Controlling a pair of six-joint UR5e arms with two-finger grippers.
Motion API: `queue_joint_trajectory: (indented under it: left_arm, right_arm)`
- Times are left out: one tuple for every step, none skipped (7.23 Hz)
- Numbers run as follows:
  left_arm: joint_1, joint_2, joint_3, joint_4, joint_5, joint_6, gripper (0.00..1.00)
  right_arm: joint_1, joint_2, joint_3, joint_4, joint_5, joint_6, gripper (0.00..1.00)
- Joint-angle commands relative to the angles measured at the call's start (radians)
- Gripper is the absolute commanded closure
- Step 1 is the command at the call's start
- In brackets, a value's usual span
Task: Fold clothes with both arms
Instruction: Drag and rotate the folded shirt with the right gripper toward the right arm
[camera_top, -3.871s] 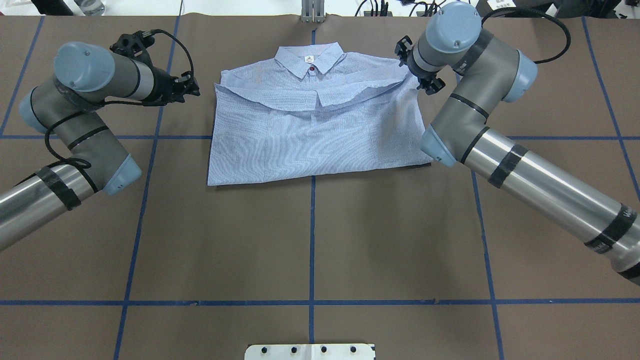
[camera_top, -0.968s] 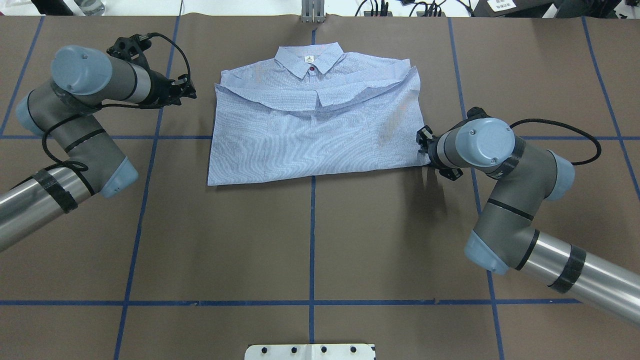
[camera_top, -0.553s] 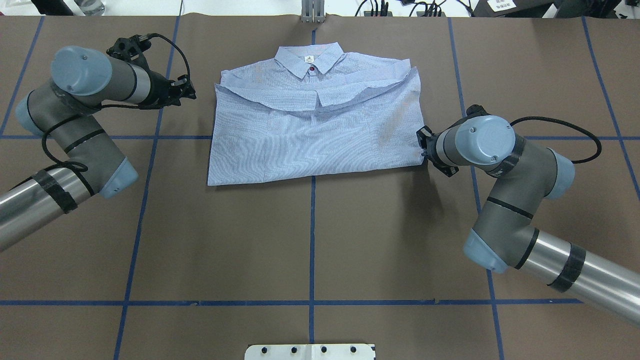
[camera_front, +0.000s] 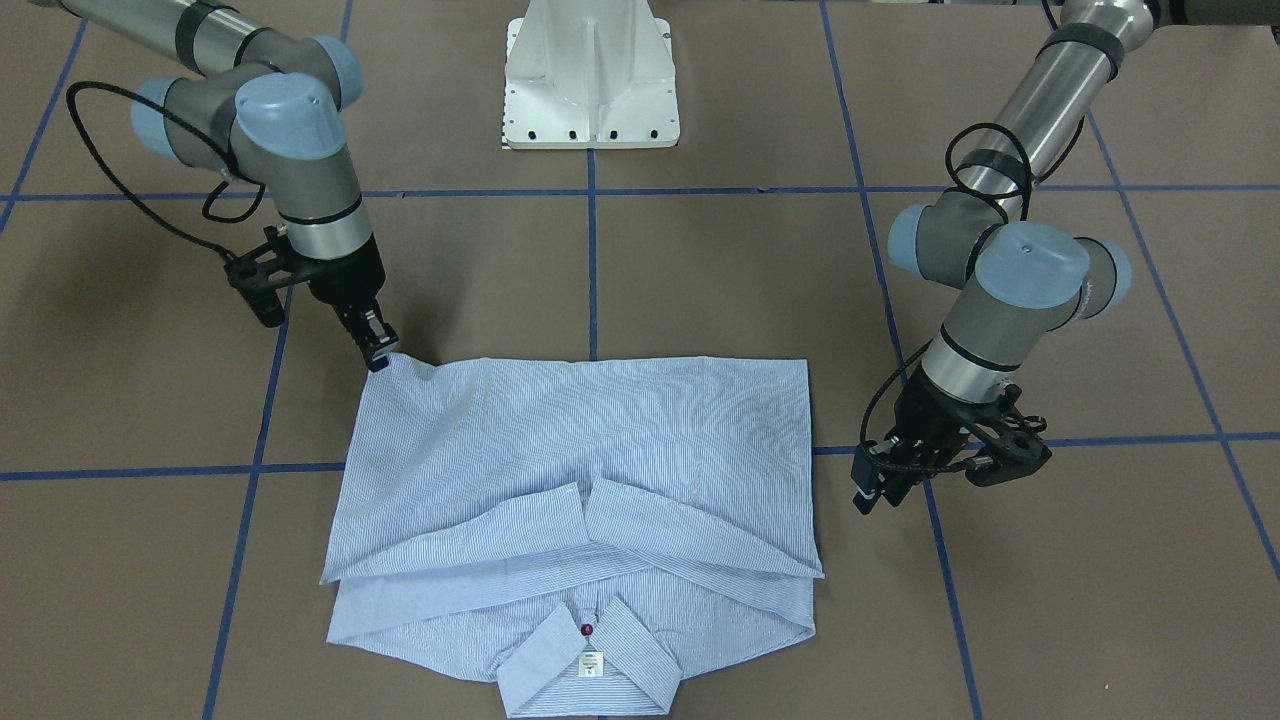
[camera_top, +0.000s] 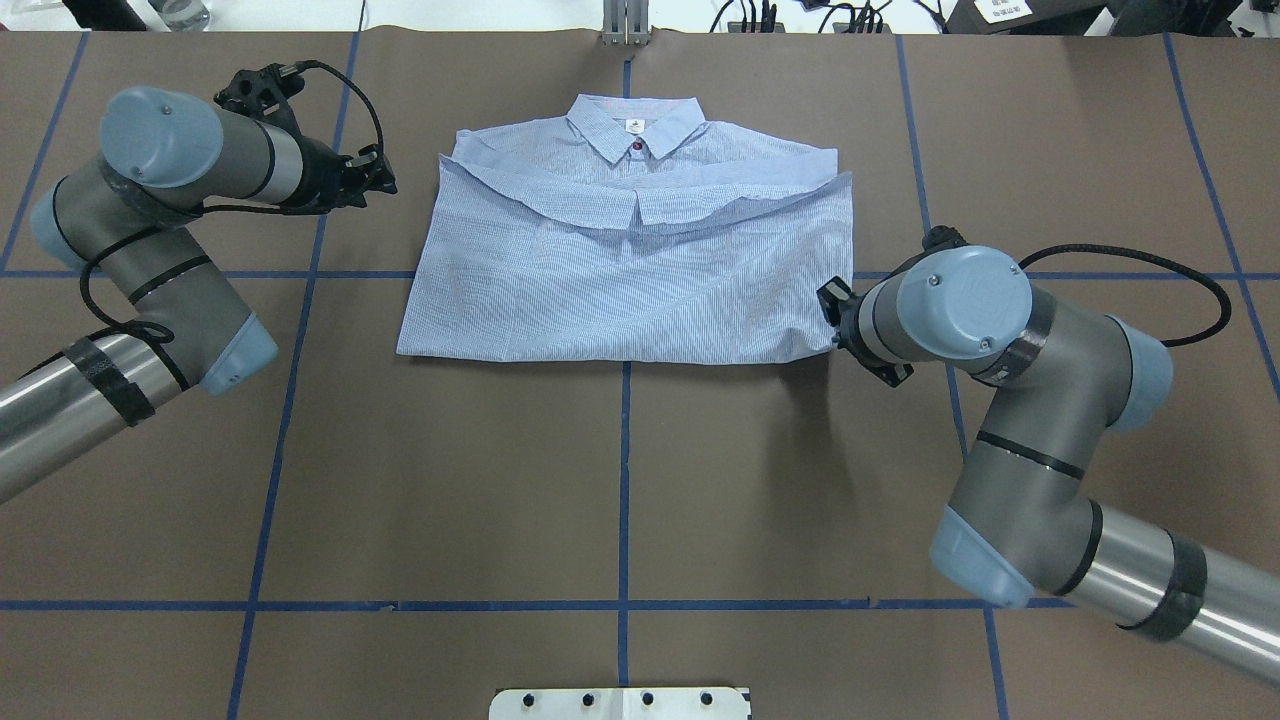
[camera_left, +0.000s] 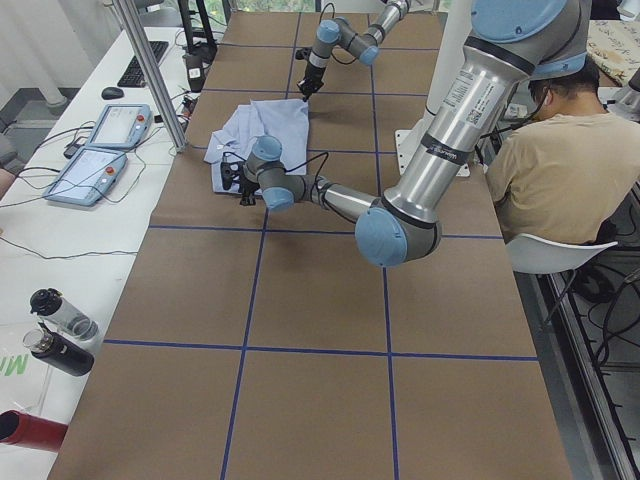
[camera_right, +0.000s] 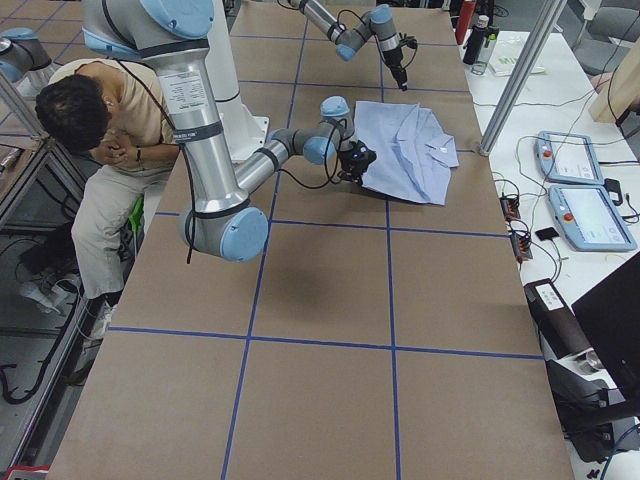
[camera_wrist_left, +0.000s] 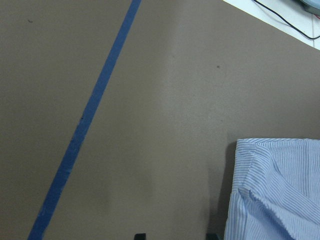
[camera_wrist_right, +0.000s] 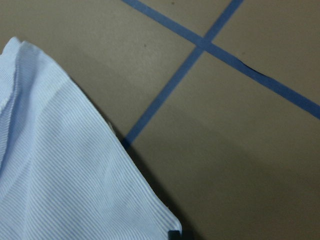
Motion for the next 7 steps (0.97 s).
queue_joint_trajectory:
  left_arm:
    - [0.000,0.006,-0.019,0.004,-0.003,0.001,0.50]
    - [0.000,0.004,-0.022,0.004,-0.005,0.001,0.50]
    - [0.000,0.006,-0.028,0.004,-0.028,-0.001,0.50]
    - [0.000,0.024,-0.065,0.005,-0.052,-0.004,0.50]
    - [0.000,0.068,-0.138,0.005,-0.090,-0.008,0.49]
    - [0.002,0.099,-0.192,0.005,-0.138,-0.011,0.43]
    - [0.017,0.111,-0.224,0.005,-0.144,-0.045,0.38]
  right_arm:
    - [-0.180,-0.052,0.213,-0.211,-0.001,-0.006,1.00]
    - [-0.259,-0.061,0.259,-0.268,0.006,-0.006,1.00]
    - [-0.351,-0.065,0.324,-0.370,0.013,-0.004,1.00]
    - [-0.444,-0.059,0.364,-0.476,0.011,-0.003,1.00]
    - [-0.491,-0.062,0.393,-0.503,0.011,-0.001,1.00]
    - [-0.532,-0.066,0.395,-0.506,0.002,0.002,0.70]
    - [-0.543,-0.066,0.396,-0.508,-0.003,0.052,0.01]
